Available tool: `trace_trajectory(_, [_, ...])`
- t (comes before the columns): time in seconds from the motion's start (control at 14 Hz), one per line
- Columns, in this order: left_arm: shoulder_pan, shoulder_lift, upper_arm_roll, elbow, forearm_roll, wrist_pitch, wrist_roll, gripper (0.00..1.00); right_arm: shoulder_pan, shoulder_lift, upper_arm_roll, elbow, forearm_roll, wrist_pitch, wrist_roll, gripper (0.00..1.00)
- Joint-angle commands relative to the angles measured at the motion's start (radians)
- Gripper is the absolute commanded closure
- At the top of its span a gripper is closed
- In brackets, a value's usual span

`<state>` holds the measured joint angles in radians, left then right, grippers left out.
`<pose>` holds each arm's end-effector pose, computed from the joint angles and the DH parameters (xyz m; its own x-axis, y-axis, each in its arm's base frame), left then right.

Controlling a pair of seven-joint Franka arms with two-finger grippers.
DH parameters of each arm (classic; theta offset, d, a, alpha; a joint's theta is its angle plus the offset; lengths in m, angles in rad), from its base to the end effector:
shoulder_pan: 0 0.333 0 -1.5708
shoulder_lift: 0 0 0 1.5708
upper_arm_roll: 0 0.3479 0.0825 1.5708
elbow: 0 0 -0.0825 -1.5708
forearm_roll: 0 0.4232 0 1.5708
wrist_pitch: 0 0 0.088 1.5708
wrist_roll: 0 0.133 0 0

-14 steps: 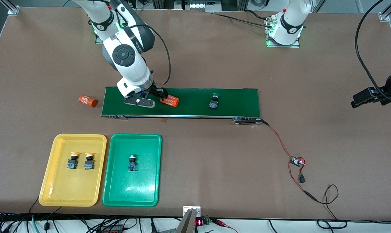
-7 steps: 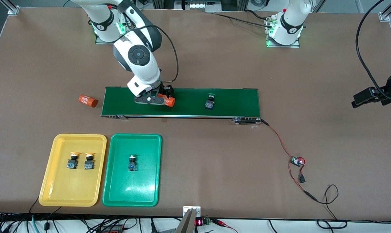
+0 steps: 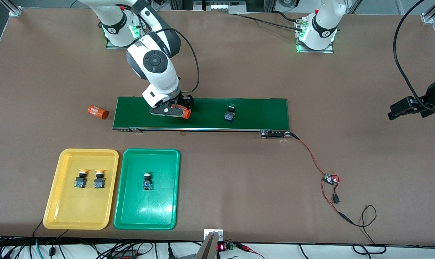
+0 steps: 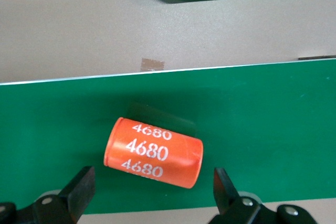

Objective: Sort buttons by color to trays

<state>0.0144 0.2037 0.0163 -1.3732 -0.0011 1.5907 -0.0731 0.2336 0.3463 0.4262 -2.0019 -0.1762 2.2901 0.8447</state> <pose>0.6644 0.0191 0.6052 0.9946 0.1033 0.0139 0.1033 -0.9947 -0.0012 0.5121 0.3801 0.2747 0.9959 -0.0877 -0.0216 -0.0876 -0.9961 0.0078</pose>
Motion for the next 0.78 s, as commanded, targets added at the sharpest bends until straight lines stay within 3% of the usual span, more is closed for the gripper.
trace_trajectory(0.0, [-0.001, -0.021, 0.011, -0.030, -0.025, 0.006, 0.015, 0.00, 0.004, 0.013, -0.001, 0.017, -0.014, 0.008, 0.025, 0.00])
trace_trajectory(0.43, [-0.004, -0.029, 0.010, -0.046, -0.025, 0.011, 0.016, 0.00, 0.003, 0.014, -0.001, 0.017, -0.013, 0.015, 0.043, 0.00])
trace_trajectory(0.57, [-0.007, -0.085, -0.010, -0.140, -0.025, 0.102, 0.016, 0.00, 0.001, 0.014, -0.001, 0.022, -0.013, 0.014, 0.043, 0.00])
trace_trajectory(0.64, [-0.001, -0.155, -0.018, -0.273, -0.025, 0.224, 0.016, 0.00, 0.000, 0.014, -0.001, 0.023, -0.011, 0.014, 0.043, 0.00])
trace_trajectory(0.71, [0.001, -0.164, -0.018, -0.286, -0.025, 0.222, 0.015, 0.00, 0.000, 0.014, -0.001, 0.023, -0.011, 0.014, 0.043, 0.00])
